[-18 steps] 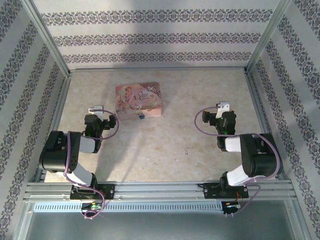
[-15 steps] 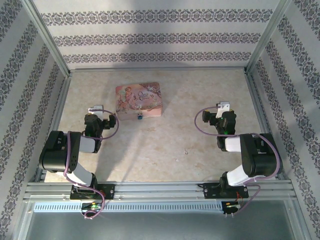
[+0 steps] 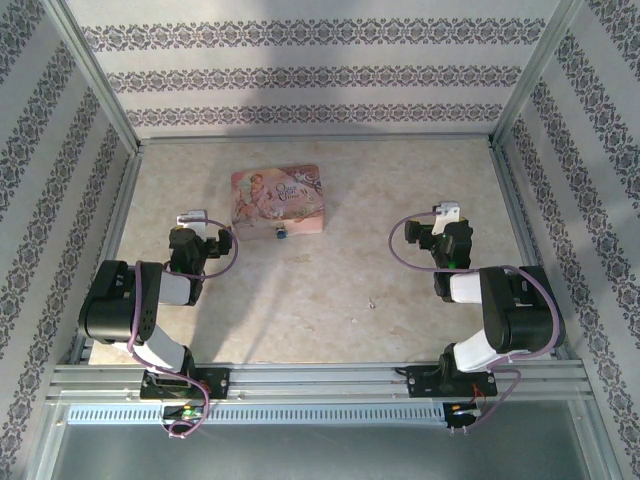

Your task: Unlock a padlock with a key

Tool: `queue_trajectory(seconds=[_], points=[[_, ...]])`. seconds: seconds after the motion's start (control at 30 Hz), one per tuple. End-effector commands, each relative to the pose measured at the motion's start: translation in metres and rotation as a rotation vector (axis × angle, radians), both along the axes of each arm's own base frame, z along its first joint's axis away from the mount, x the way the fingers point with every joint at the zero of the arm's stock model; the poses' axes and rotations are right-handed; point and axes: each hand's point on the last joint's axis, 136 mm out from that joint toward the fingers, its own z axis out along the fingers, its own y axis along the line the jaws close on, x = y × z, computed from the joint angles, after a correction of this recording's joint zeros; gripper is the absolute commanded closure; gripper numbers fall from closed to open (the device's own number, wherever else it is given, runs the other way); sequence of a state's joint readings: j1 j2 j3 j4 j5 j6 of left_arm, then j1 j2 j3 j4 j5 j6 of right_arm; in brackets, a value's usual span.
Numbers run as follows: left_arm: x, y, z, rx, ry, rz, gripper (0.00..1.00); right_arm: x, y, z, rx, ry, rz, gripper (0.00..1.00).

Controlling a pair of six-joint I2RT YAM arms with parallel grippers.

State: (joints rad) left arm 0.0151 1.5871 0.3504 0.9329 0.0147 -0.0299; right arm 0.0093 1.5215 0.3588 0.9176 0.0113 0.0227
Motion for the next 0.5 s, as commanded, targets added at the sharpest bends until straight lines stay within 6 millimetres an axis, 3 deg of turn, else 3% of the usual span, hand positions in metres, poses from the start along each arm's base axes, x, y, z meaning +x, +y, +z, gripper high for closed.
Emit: queue_trajectory(seconds=[0.0,0.13,0.47], points=[[0.009,0.004,0.016,0.010,-0.064,0.017,0.01,0.007,-0.001,0.010,0.010,-0.035,-0.007,0.02],[0.012,-0.006,0.015,0.009,-0.048,-0.045,0.01,0.007,0.000,0.010,0.009,-0.036,-0.006,0.02],[0.011,-0.001,0.019,0.008,-0.061,-0.018,0.01,0.006,-0.001,0.014,0.011,-0.046,-0.012,0.01]])
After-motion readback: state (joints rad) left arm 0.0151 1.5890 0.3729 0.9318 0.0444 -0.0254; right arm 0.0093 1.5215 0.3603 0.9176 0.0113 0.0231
